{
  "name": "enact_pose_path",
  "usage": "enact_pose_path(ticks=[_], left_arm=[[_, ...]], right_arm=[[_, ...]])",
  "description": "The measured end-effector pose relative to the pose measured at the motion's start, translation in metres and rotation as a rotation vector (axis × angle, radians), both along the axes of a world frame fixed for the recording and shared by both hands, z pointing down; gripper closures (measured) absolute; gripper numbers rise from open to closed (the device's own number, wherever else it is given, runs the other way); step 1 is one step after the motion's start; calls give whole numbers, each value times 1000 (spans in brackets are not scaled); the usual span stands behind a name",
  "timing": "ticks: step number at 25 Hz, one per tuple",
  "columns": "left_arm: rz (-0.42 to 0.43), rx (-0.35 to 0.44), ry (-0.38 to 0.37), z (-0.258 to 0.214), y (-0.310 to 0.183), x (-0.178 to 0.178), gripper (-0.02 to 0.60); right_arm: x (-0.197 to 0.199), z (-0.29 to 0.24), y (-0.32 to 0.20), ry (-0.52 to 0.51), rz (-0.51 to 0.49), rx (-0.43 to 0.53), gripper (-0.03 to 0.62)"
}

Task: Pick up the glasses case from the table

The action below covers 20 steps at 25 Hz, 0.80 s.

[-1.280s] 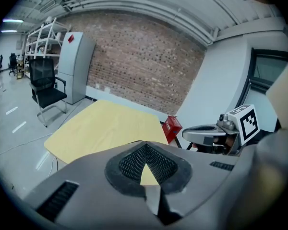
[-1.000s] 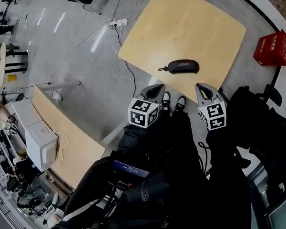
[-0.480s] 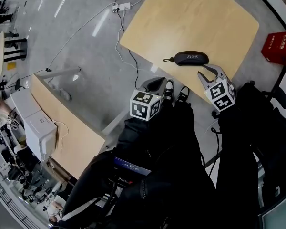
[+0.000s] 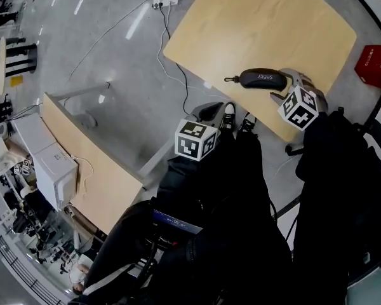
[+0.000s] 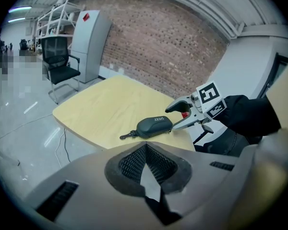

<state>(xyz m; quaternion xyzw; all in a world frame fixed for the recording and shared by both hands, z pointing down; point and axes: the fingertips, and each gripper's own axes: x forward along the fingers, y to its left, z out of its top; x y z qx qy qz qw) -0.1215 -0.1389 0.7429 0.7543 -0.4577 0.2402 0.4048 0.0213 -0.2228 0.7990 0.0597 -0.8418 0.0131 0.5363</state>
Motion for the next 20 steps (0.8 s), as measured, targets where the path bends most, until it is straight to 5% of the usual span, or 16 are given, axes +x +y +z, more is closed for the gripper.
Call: enact_pose_path(ticks=[7,20], left_arm=[[-17,-20,1,5,1,-9,583],[-35,-38,8,12,5,-16,583]], right_arm=[[-2,26,-5,120,-148,-77,269],[-2,56,-5,183,-168,-108,243]])
